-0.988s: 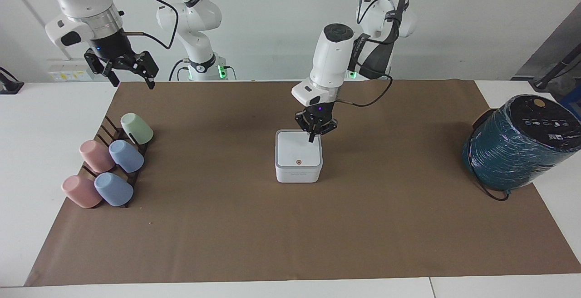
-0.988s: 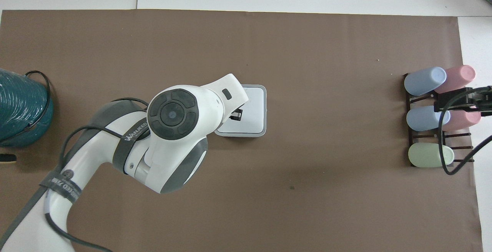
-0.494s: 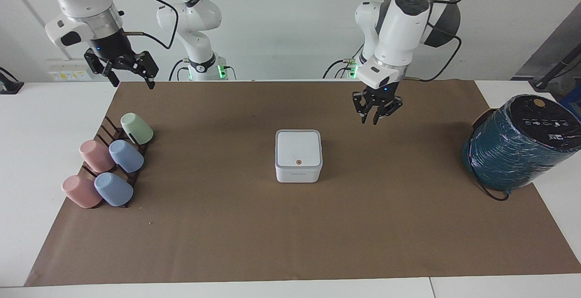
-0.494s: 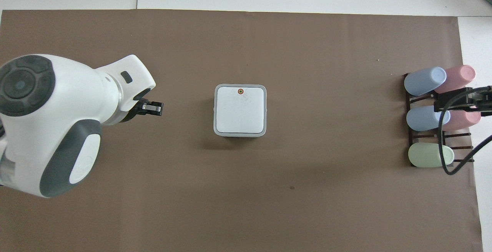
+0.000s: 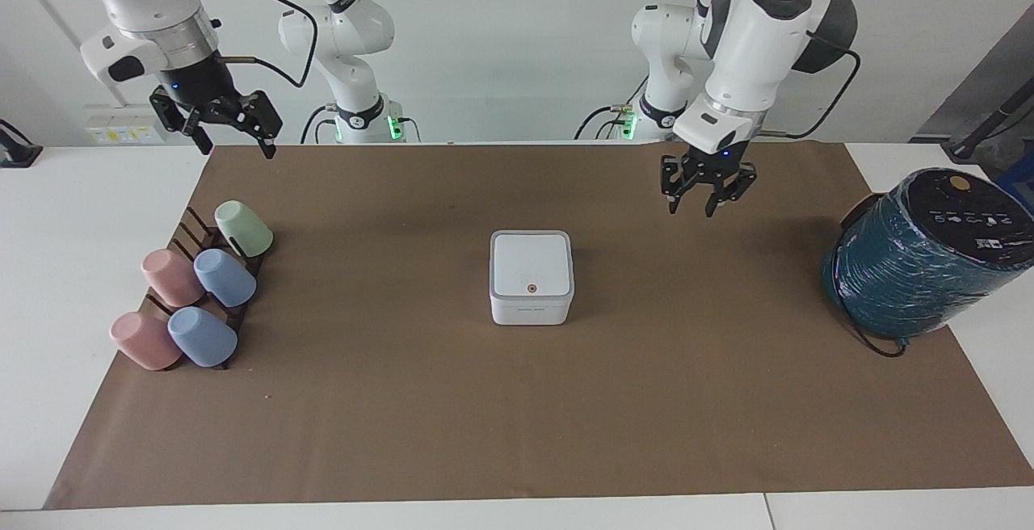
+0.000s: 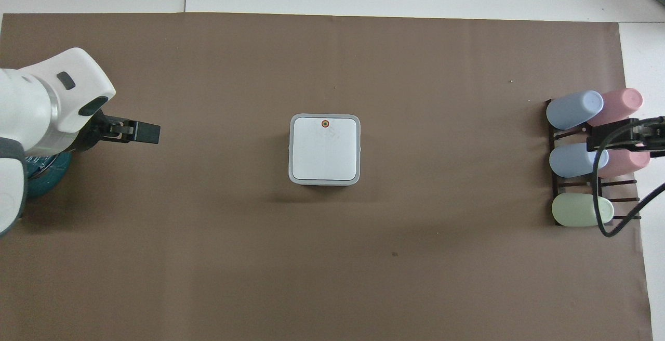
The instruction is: Close trash can lid
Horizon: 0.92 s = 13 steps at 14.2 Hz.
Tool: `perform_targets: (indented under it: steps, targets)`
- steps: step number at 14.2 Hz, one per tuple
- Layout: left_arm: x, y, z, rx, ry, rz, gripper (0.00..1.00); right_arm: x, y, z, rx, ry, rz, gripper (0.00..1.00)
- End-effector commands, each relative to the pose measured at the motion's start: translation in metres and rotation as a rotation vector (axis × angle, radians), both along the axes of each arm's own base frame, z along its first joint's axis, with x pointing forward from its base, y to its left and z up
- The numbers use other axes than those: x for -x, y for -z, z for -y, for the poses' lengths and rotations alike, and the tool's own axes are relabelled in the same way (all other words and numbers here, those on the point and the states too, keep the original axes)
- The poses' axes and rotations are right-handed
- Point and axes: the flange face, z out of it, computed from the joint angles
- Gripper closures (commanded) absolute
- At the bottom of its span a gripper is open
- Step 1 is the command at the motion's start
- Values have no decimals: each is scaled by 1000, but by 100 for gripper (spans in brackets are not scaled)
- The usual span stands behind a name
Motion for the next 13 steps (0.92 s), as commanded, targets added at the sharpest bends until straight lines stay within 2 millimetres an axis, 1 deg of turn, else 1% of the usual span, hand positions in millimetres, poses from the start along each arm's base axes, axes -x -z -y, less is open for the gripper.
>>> perform_targets:
  steps: [1, 2, 3, 5, 6, 7, 8, 10, 13]
  targets:
    - [-19, -36, -16, -9, 5, -10, 0, 5, -4, 0, 1, 11, -5, 0]
    - [-23, -47, -21, -8, -6, -17, 0, 5, -4, 0, 1, 11, -5, 0]
    - [-26, -50, -32, -7, -26, -44, 0, 5, -4, 0, 1, 11, -5, 0]
    - [-25, -63, -51, 37, -61, -53, 0, 5, -4, 0, 1, 11, -5, 0]
    - [-22, -67, -60, 50, -78, -51, 0, 5, -4, 0, 1, 11, -5, 0]
    - [-11, -75, -66, 50, -87, -54, 0, 5, -4, 0, 1, 11, -5, 0]
    - [0, -71, -73, 47, -94, -84, 0, 5, -4, 0, 1, 11, -5, 0]
    - [7, -59, -73, 38, -96, -100, 0, 5, -4, 0, 1, 11, -5, 0]
    - [5, -59, -70, 28, -99, -86, 0, 5, -4, 0, 1, 11, -5, 0]
